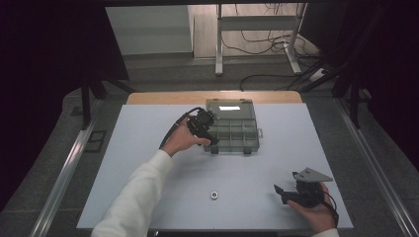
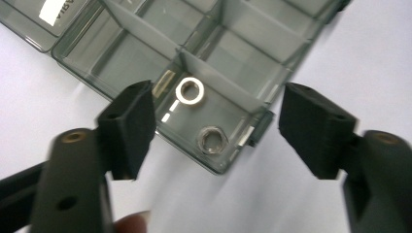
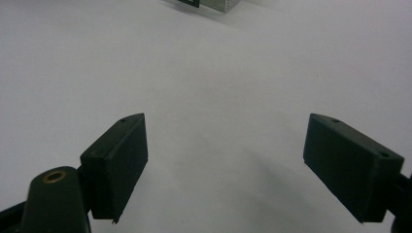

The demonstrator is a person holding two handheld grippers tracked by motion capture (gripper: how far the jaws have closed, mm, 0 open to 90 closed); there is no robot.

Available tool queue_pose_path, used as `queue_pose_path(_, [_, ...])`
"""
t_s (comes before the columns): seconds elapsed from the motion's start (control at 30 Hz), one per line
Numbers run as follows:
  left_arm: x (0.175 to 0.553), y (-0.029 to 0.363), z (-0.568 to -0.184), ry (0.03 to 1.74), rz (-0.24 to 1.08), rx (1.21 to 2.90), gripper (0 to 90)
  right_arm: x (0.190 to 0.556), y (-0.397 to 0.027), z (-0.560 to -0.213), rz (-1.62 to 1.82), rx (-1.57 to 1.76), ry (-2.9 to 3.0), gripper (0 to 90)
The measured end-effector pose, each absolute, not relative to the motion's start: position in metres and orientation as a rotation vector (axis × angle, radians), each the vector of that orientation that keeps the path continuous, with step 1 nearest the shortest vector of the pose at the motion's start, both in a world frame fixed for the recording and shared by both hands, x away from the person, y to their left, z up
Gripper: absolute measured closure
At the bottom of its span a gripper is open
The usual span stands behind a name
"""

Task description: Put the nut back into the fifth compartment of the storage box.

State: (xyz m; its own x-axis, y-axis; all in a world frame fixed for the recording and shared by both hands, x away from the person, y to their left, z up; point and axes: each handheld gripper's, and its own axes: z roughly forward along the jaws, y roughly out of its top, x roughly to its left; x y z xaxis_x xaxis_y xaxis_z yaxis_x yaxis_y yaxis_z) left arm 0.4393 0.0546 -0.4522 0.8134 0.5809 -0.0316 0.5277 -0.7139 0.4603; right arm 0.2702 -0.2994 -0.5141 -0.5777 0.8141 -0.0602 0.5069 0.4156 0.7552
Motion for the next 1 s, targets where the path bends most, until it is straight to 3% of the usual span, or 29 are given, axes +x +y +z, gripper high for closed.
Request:
queue_pose_path(0.67, [0.328,0.054,-0.465,0.541,0.03,2.594,23.3,0.269,-0.297,-0.512,0.994,1.126,2.251,16.4])
queue_pose_path(1.0, [0.306,0.059,-0.476,0.514,-0.002,2.599,23.7,0.269,-0.297,-0.512,0.993,1.127,2.248,16.4])
